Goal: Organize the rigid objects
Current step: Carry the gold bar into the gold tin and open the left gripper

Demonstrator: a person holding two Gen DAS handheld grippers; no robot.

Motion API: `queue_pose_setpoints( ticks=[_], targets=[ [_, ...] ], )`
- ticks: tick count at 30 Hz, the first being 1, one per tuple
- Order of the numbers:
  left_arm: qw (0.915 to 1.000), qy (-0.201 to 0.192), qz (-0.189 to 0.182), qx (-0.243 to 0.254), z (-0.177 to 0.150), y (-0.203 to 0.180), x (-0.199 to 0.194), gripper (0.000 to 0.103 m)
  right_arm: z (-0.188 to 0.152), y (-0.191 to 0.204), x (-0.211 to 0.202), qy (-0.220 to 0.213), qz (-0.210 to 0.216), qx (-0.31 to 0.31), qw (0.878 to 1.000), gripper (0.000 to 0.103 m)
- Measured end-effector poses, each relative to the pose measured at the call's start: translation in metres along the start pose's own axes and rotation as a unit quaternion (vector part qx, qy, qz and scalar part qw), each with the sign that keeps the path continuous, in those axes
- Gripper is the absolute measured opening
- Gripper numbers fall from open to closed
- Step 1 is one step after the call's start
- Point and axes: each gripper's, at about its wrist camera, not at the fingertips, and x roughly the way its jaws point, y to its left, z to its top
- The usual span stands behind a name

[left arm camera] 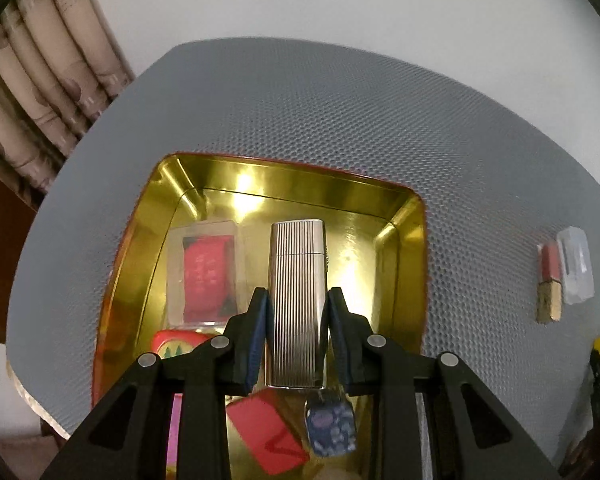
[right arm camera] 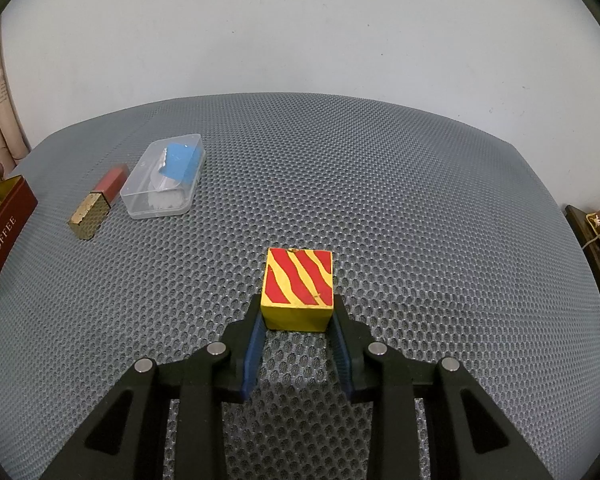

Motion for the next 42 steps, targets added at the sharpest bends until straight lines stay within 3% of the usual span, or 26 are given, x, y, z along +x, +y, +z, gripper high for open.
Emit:
queue_pose_setpoints(
  ticks=[11, 25, 34, 42],
  targets=[
    [0.9997, 0.020, 0.007, 0.006, 0.014, -0.005, 0.030, 0.027, 0.000, -0.003, 0.000, 0.000, 0.000, 0.000, 1.000, 0.031],
    [0.9996, 0.026, 0.008, 0.001, 0.013, -0.001, 0.035, 0.027, 0.001, -0.002, 0.003, 0.000, -0.001, -0.001, 1.000, 0.031],
    [0.9998, 0.016, -0.004, 0.006, 0.014, -0.002, 0.005, 0.030, 0.001, -0.005, 0.004, 0.000, -0.002, -0.001, 1.000, 0.031],
    [0.9982, -0.044, 0.003, 0.041, 0.011, 0.012, -0.066, 0.039, 0.002, -0.006, 0.005, 0.000, -0.002, -0.001, 1.000, 0.031]
  ],
)
